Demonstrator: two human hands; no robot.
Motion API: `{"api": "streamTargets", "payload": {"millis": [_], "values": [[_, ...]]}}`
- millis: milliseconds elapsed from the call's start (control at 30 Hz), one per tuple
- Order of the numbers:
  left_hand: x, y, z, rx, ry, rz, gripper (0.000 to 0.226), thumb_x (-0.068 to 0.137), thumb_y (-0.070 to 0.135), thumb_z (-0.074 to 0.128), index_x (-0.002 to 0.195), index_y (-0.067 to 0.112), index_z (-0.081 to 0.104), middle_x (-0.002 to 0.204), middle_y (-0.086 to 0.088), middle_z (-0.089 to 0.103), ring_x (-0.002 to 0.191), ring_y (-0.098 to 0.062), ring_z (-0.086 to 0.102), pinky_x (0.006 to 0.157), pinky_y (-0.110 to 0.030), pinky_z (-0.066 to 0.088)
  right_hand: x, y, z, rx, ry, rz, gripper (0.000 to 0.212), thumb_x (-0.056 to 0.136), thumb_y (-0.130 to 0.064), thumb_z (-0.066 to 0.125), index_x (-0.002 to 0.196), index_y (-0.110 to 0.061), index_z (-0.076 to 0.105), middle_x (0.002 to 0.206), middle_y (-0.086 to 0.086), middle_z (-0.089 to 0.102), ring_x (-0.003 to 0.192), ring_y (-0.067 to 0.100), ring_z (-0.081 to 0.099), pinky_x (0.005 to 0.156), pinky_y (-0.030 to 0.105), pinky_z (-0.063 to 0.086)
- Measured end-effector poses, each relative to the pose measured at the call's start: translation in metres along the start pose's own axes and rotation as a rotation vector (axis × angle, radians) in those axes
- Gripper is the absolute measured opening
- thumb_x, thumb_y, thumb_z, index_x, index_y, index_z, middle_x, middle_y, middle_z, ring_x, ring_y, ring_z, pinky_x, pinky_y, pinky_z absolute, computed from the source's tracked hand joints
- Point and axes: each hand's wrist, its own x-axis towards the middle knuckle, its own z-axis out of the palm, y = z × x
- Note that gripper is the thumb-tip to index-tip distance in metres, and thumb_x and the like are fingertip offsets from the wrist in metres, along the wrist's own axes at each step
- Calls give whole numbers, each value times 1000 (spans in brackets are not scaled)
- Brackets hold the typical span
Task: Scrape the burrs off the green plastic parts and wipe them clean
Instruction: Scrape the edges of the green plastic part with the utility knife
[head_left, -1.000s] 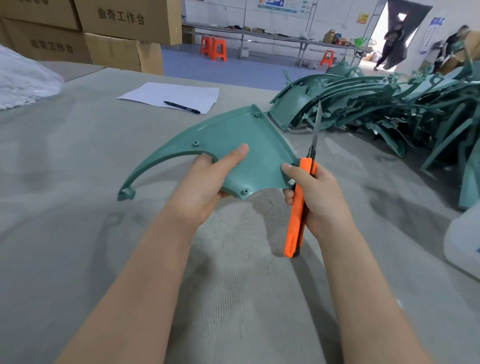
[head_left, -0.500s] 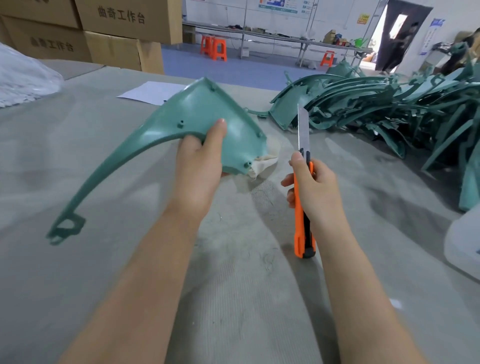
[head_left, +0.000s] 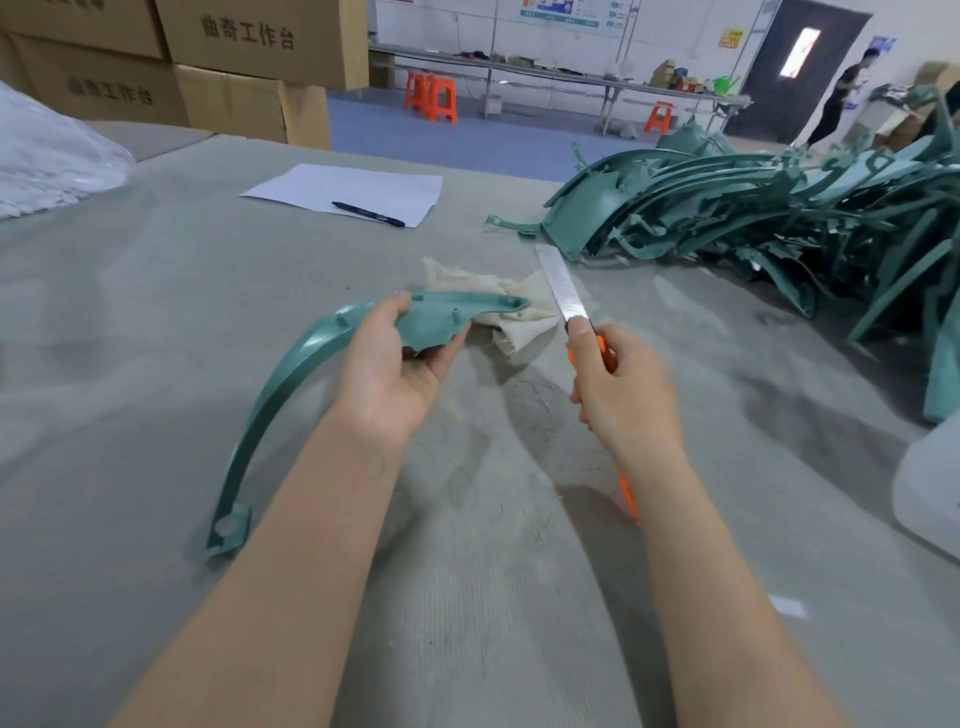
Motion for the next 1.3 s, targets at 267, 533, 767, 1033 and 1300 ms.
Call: {"api": "streamTargets", "payload": {"millis": [267, 533, 767, 1033, 1300], "values": [[3, 6, -2, -17, -70, 21, 11, 93, 9, 55, 100, 1, 56, 120, -21, 60, 113, -36, 61, 67, -31, 61, -5, -2, 4, -44, -53, -51, 47, 96, -50, 46, 74, -10, 57, 71, 20, 60, 70, 40, 56, 67, 52, 51], [1, 3, -1, -10, -83, 20, 8, 92, 7, 56, 98, 1, 56, 127, -22, 60, 113, -36, 62, 72, -34, 59, -6, -3, 7, -37, -53, -38, 46, 97, -49, 46, 73, -12, 58, 69, 19, 60, 69, 39, 56, 66, 52, 52], [1, 2, 0, -32, -98, 15, 15, 92, 8, 57, 106, 2, 56, 128, -20, 59, 112, -35, 63, 69, -32, 60, -6, -4, 10, 15, -104, -36, 44, 98, -47, 47, 74, -11, 58, 59, 13, 56, 51, 21, 48, 60, 47, 51], [-2, 1, 2, -24, -123, 30, 18, 94, 8, 55, 110, 0, 56, 128, -22, 59, 114, -35, 61, 69, -30, 60, -11, -8, 15, 60, -182, -46, 44, 98, -46, 45, 78, -11, 63, 46, -5, 51, 44, 12, 48, 52, 32, 45], [-3, 3, 2, -30, -128, 39, 15, 95, 8, 53, 107, 0, 55, 113, -20, 62, 116, -35, 60, 62, -26, 60, -20, -15, 21, 167, -271, -52, 44, 98, -44, 47, 79, -7, 60, 48, -5, 47, 42, 10, 45, 43, 22, 38]]}}
